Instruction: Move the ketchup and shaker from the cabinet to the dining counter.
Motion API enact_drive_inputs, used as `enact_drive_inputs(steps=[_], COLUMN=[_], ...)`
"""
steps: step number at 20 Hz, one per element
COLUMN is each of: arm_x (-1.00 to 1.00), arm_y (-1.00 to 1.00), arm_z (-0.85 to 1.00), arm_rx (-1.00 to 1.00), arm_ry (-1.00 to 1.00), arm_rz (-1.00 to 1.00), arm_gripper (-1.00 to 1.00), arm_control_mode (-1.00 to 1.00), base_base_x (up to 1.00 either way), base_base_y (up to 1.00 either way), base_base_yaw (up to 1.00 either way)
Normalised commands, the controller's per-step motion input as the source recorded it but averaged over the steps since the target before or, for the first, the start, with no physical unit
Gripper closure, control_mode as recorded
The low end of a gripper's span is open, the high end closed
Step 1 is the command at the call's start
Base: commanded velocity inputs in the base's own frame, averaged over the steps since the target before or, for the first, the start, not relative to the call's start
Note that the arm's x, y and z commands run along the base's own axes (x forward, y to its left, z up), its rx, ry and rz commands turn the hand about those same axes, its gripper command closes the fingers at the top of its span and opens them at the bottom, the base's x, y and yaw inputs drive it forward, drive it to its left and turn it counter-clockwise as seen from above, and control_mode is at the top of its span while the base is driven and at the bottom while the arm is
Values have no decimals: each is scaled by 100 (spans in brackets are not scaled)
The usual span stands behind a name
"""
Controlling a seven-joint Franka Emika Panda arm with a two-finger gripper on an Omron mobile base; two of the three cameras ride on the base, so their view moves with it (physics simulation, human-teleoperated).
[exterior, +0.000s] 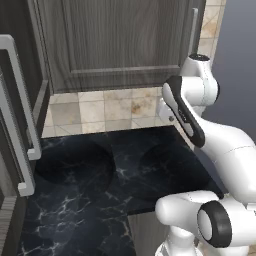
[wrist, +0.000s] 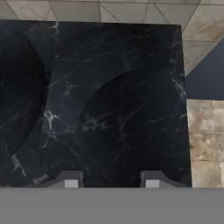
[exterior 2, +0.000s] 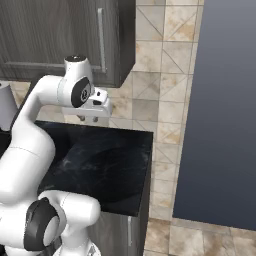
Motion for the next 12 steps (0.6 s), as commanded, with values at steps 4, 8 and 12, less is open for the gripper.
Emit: enact_drive_inputs(steps=[4, 8, 12], arm_x=[0, -4, 0], arm_y=[-15, -45, -34], arm_z=[13, 45, 55], arm_rx=[0, -2, 0], arm_ry=[-28, -69, -74], arm_rz=[0, -3, -4], arm_gripper=[-100, -100, -100], arm_control_mode=[-100, -100, -100], base_base_x=[0, 0, 0], base_base_y=[0, 0, 0], base_base_yaw=[0, 0, 0])
